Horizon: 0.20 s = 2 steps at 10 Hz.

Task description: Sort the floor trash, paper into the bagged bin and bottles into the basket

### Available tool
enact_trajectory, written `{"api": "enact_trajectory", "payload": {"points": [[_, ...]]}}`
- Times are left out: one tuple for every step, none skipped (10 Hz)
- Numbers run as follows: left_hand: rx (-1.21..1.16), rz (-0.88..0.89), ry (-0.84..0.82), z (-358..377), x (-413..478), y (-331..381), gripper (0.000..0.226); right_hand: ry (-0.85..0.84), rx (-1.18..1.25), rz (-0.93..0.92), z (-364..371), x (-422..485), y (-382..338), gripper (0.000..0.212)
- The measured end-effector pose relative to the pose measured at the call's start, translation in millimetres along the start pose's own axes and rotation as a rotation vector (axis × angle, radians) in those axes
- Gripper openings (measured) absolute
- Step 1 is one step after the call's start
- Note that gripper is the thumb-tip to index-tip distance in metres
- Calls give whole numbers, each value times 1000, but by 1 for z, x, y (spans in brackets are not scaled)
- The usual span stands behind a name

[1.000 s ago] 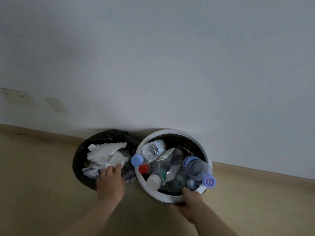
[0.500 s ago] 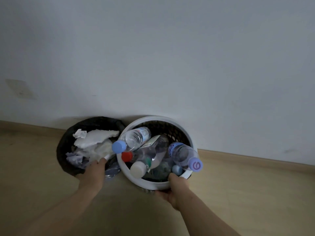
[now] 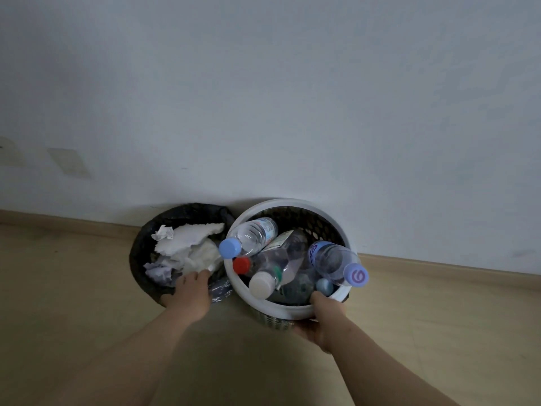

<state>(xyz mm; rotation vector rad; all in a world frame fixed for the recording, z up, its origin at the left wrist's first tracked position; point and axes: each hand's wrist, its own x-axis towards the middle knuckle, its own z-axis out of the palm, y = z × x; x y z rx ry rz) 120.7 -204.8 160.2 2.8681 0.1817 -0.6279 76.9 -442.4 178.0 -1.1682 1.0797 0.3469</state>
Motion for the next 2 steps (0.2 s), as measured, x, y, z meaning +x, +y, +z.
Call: {"api": "enact_trajectory", "payload": {"points": [[22,-34,94,-10,-9,8,40,-39,-45,16,-2,-11,2,33],[34,35,124,-19,-18,15,38,-21,-126,14,-6,-26,1,37]]}}
